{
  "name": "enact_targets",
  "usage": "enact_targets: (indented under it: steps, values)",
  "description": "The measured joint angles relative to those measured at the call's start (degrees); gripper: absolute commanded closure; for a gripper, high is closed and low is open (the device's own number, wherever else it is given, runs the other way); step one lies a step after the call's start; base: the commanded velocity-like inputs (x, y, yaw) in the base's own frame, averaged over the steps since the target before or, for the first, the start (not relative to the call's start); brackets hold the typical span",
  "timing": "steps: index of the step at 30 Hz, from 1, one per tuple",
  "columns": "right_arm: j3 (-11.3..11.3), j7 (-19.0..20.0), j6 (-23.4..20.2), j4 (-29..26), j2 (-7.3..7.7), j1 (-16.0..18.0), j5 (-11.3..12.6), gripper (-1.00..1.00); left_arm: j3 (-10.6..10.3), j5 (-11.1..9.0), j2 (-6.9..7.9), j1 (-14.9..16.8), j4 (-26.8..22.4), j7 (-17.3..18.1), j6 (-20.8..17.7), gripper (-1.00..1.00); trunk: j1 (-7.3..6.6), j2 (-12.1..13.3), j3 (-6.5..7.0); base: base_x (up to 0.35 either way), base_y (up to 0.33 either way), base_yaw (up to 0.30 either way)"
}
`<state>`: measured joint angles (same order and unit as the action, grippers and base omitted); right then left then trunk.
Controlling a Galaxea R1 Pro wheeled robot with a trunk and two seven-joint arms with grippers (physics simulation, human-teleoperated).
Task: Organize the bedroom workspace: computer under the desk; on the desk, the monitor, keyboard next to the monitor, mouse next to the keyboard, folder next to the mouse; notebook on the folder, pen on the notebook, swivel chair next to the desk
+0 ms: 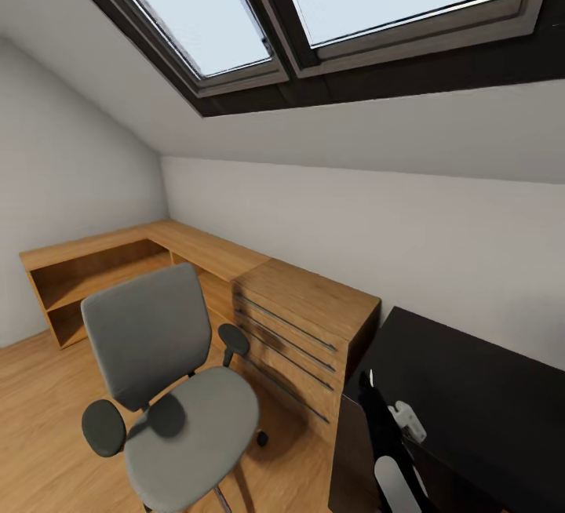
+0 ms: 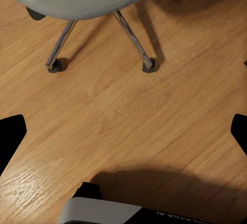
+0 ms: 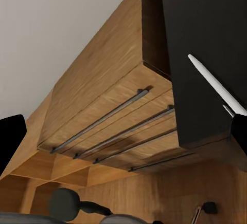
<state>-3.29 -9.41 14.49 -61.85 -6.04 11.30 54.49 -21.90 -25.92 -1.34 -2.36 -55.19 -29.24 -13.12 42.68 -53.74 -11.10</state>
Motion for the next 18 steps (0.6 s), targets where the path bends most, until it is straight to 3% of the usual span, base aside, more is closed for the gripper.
enact_targets:
  steps: [2, 6, 7, 9, 10, 13, 14, 16, 17, 18]
  values:
    - [0.0, 0.0, 0.2, -0.1, 0.51, 0.0, -2.7, -1.0, 0.0, 0.0, 0.0, 0.0, 0.0, 0.0, 0.0, -1.0, 0.0, 0.0, 0.0, 0.0, 0.0, 0.0]
    - [0.1, -1.9, 0.3, -0.1, 0.79, 0.0, -13.5, -1.0, 0.0, 0.0, 0.0, 0.0, 0.0, 0.0, 0.0, -1.0, 0.0, 0.0, 0.0, 0.0, 0.0, 0.0]
    - [0.1, -3.7, 0.3, -0.1, 0.78, 0.0, -17.3, -1.0, 0.0, 0.0, 0.0, 0.0, 0.0, 0.0, 0.0, -1.0, 0.0, 0.0, 0.0, 0.0, 0.0, 0.0]
    - [-0.1, -6.2, 0.3, -0.2, 0.75, 0.0, -20.9, -1.0, 0.0, 0.0, 0.0, 0.0, 0.0, 0.0, 0.0, -1.0, 0.0, 0.0, 0.0, 0.0, 0.0, 0.0]
    - [-0.2, -9.1, 0.3, -0.5, 0.68, 0.0, -24.2, -1.0, 0.0, 0.0, 0.0, 0.0, 0.0, 0.0, 0.0, -1.0, 0.0, 0.0, 0.0, 0.0, 0.0, 0.0]
    - [-0.3, -13.7, 0.2, -1.0, 0.52, 0.0, -28.9, -1.0, 0.0, 0.0, 0.0, 0.0, 0.0, 0.0, 0.0, -1.0, 0.0, 0.0, 0.0, 0.0, 0.0, 0.0]
    - [-0.7, -16.4, 0.2, -1.3, 0.34, 0.0, -31.6, -1.0, 0.0, 0.0, 0.0, 0.0, 0.0, 0.0, 0.0, -1.0, 0.0, 0.0, 0.0, 0.0, 0.0, 0.0]
    - [-1.2, -18.7, 0.2, -1.7, 0.1, 0.0, -33.9, -1.0, 0.0, 0.0, 0.0, 0.0, 0.0, 0.0, 0.0, -1.0, 0.0, 0.0, 0.0, 0.0, 0.0, 0.0]
    - [-2.7, -21.8, 0.0, -2.4, -0.19, 0.0, -36.4, -1.0, 0.0, 0.0, 0.0, 0.0, 0.0, 0.0, 0.0, -1.0, 0.0, 0.0, 0.0, 0.0, 0.0, 0.0]
    - [-3.4, -22.6, -0.1, -2.6, -0.27, 0.0, -37.0, -1.0, 0.0, 0.0, 0.0, 0.0, 0.0, 0.0, 0.0, -1.0, 0.0, 0.0, 0.0, 0.0, 0.0, 0.0]
